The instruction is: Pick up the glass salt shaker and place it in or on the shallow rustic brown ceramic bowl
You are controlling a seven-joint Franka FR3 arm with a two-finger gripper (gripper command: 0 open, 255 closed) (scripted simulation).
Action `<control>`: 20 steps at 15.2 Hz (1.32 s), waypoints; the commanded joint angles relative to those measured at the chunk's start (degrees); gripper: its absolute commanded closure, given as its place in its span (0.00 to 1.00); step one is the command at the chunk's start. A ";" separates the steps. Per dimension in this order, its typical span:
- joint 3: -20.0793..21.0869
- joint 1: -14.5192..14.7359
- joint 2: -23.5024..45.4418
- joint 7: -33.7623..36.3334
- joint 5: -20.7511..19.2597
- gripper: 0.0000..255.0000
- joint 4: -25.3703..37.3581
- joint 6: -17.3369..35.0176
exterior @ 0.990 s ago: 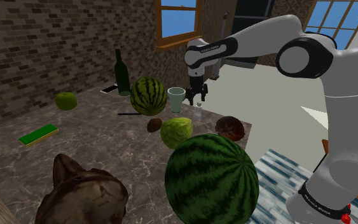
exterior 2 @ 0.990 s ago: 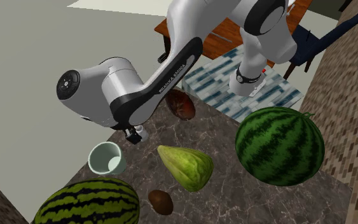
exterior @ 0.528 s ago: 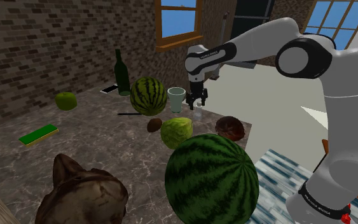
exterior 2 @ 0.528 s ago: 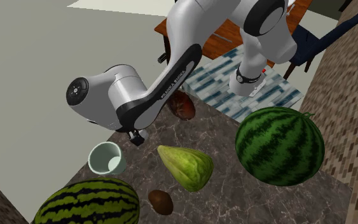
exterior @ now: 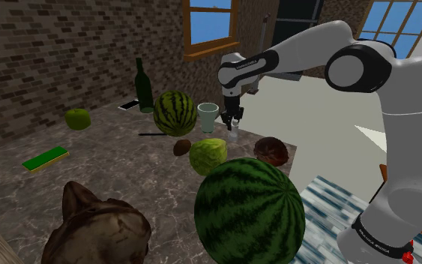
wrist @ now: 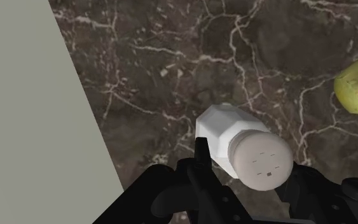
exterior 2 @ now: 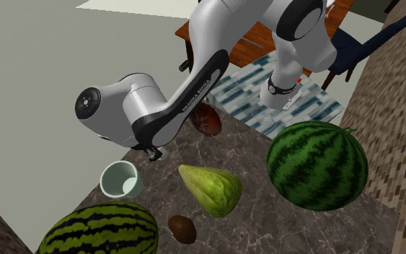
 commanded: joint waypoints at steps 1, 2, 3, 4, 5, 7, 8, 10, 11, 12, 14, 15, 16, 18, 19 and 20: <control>0.03 0.03 0.01 0.00 0.03 1.00 -0.08 0.00; 0.03 0.02 0.01 -0.01 0.03 1.00 -0.07 0.00; 0.03 0.02 0.00 -0.01 0.03 1.00 -0.08 -0.01; 0.03 0.01 0.03 -0.02 0.03 1.00 -0.04 -0.02; 0.03 0.02 0.03 -0.01 0.03 1.00 -0.03 -0.04; 0.04 0.03 0.06 0.00 0.03 1.00 0.00 -0.02; 0.03 0.03 -0.22 0.03 0.02 1.00 0.34 -0.65; 0.02 0.03 -0.76 0.07 -0.01 1.00 1.06 -1.91; 0.02 0.02 -1.01 0.09 -0.02 1.00 1.45 -2.56; 0.01 0.02 -1.23 0.11 -0.03 1.00 1.89 -3.21; 0.01 0.02 -1.70 0.16 -0.05 1.00 2.73 -4.52; 0.00 0.01 -1.88 0.18 -0.06 1.00 3.23 -5.19; 0.00 0.01 -2.07 0.20 -0.07 1.00 3.70 -5.86; -0.01 0.00 -2.42 0.24 -0.08 1.00 4.71 -7.22; -0.01 0.00 -2.58 0.26 -0.09 1.00 5.25 -7.91; -0.01 0.00 -2.72 0.28 -0.10 1.00 5.80 -8.61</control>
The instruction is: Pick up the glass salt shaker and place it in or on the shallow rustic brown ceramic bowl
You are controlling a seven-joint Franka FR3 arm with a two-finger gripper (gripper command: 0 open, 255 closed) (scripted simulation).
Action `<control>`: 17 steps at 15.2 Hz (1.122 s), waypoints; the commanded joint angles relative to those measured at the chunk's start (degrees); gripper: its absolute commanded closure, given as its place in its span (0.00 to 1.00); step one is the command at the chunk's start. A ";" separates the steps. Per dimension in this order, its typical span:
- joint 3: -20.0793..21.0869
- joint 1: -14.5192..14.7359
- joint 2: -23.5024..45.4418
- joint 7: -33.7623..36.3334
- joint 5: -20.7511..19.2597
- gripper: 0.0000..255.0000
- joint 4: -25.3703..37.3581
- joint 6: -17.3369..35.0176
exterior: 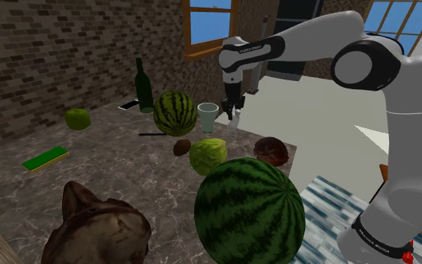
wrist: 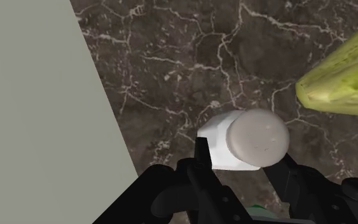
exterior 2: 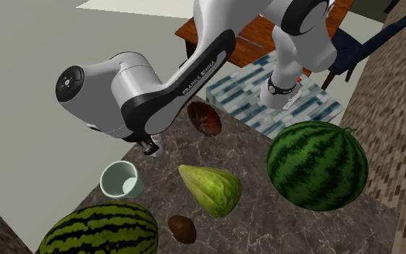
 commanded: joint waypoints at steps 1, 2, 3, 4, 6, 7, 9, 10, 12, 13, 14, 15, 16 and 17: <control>-0.02 -0.04 -0.34 0.01 -0.02 1.00 1.11 -1.47; -0.02 -0.05 -0.46 0.03 -0.02 1.00 1.70 -2.18; -0.03 -0.05 -0.57 0.05 -0.03 1.00 2.31 -2.89; -0.03 -0.06 -0.66 0.07 -0.03 1.00 2.94 -3.61; -0.03 -0.07 -0.80 0.11 -0.04 1.00 4.26 -5.08; -0.03 -0.08 -0.85 0.14 -0.04 1.00 4.96 -5.82; -0.03 -0.09 -0.90 0.18 -0.05 1.00 6.42 -7.33; -0.03 -0.10 -0.90 0.20 -0.05 1.00 7.19 -8.10; -0.11 -0.15 -3.87 0.01 -0.12 1.00 2.93 -6.81; -0.18 -0.21 -6.68 -0.18 -0.19 1.00 -1.15 -5.55; -0.26 -0.27 -9.36 -0.36 -0.26 1.00 -4.95 -4.43; -0.34 -0.34 -11.95 -0.54 -0.34 1.00 -8.53 -3.45; -0.42 -0.41 -14.46 -0.72 -0.43 1.00 -11.92 -2.57; -0.51 -0.49 -16.91 -0.90 -0.52 1.00 -15.15 -1.80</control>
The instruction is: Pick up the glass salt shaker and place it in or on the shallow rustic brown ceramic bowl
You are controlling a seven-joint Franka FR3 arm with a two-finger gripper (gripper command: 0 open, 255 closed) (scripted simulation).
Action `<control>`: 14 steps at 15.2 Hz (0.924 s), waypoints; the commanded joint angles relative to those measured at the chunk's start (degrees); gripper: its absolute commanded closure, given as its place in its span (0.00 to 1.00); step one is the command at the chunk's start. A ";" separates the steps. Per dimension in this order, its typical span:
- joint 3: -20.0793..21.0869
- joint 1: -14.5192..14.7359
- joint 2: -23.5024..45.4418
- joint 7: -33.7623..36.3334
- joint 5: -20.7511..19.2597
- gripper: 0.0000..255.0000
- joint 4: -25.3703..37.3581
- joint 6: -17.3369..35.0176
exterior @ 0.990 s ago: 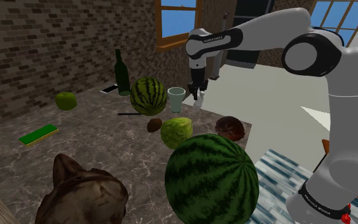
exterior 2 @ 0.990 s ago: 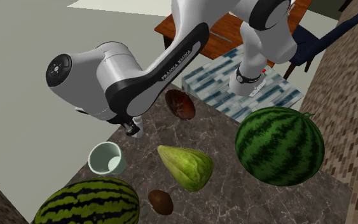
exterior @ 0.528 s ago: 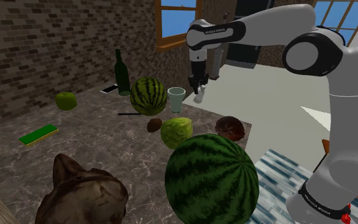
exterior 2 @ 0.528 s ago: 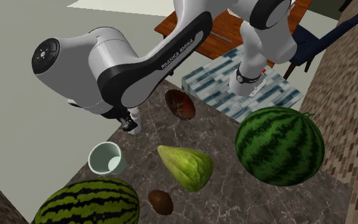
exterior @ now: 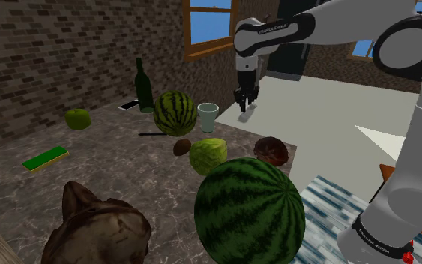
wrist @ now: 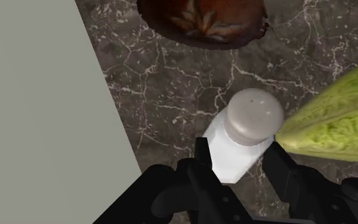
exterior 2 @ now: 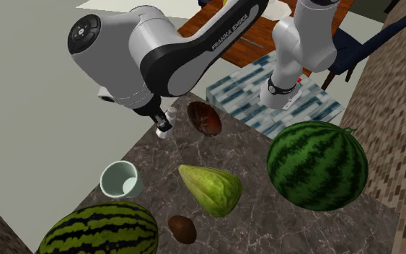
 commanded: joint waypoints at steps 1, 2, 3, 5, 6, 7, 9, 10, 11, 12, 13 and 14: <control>-0.19 -0.17 -5.08 -0.40 -0.20 1.00 -6.95 1.88; -0.29 -0.26 -7.44 -0.58 -0.31 1.00 -9.90 2.47; -0.38 -0.35 -9.77 -0.75 -0.42 1.00 -12.74 2.97; -0.59 -0.56 -14.36 -1.10 -0.68 1.00 -18.11 3.75; -0.70 -0.67 -16.64 -1.27 -0.83 1.00 -20.66 4.02; -0.81 -0.78 -18.91 -1.45 -0.98 1.00 -23.13 4.22; -1.03 -1.02 -22.77 -1.78 -1.27 1.00 -27.93 5.15; -1.03 -1.02 -22.60 -1.80 -1.27 1.00 -28.53 5.92; -1.03 -1.02 -22.43 -1.82 -1.26 1.00 -29.12 6.69; -1.04 -1.02 -22.23 -1.84 -1.25 1.00 -29.70 7.46; -1.04 -1.02 -22.03 -1.85 -1.24 1.00 -30.27 8.23; -1.05 -1.02 -21.81 -1.87 -1.23 1.00 -30.82 9.00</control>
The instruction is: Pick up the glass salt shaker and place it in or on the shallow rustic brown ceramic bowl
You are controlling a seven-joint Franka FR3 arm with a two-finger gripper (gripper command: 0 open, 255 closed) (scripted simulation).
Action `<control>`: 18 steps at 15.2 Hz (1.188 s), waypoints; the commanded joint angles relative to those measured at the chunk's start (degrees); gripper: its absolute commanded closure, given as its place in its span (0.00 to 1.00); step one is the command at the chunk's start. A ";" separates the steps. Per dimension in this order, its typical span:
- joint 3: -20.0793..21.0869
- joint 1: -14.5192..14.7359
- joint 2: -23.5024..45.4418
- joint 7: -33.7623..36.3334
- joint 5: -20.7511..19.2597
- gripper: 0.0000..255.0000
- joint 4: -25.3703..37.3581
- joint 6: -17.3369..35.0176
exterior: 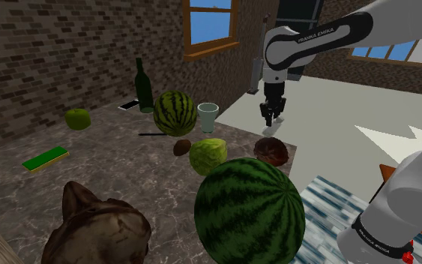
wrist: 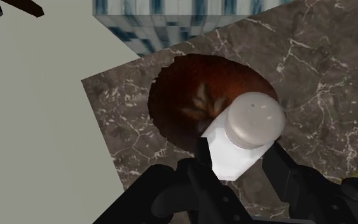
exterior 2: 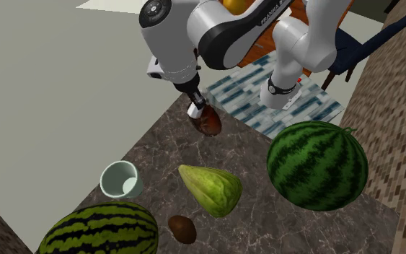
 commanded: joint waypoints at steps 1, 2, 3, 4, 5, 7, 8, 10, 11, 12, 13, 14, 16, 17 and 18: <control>0.04 0.04 0.27 0.04 0.04 1.00 -1.36 1.66; 0.03 0.04 0.51 0.01 0.06 1.00 -1.89 2.43; 0.03 0.04 0.76 -0.01 0.07 1.00 -2.41 3.21; 0.02 0.04 1.03 -0.03 0.08 1.00 -2.92 3.98; 0.02 0.04 1.31 -0.05 0.10 1.00 -3.41 4.76; 0.01 0.04 1.91 -0.10 0.13 1.00 -4.37 6.31; 0.01 0.04 2.23 -0.13 0.15 1.00 -4.83 7.08; 0.00 0.04 2.88 -0.18 0.19 1.00 -5.68 8.59; 0.00 0.04 2.87 -0.18 0.19 1.00 -5.69 8.59; 0.00 0.04 2.87 -0.18 0.19 1.00 -5.68 8.59; 0.00 0.04 2.88 -0.18 0.19 1.00 -5.68 8.59; 0.00 0.04 2.88 -0.18 0.19 1.00 -5.68 8.59; 0.00 0.04 2.88 -0.18 0.19 1.00 -5.68 8.59; 0.00 0.04 2.88 -0.18 0.19 1.00 -5.68 8.59; 0.00 0.04 2.88 -0.18 0.19 1.00 -5.68 8.59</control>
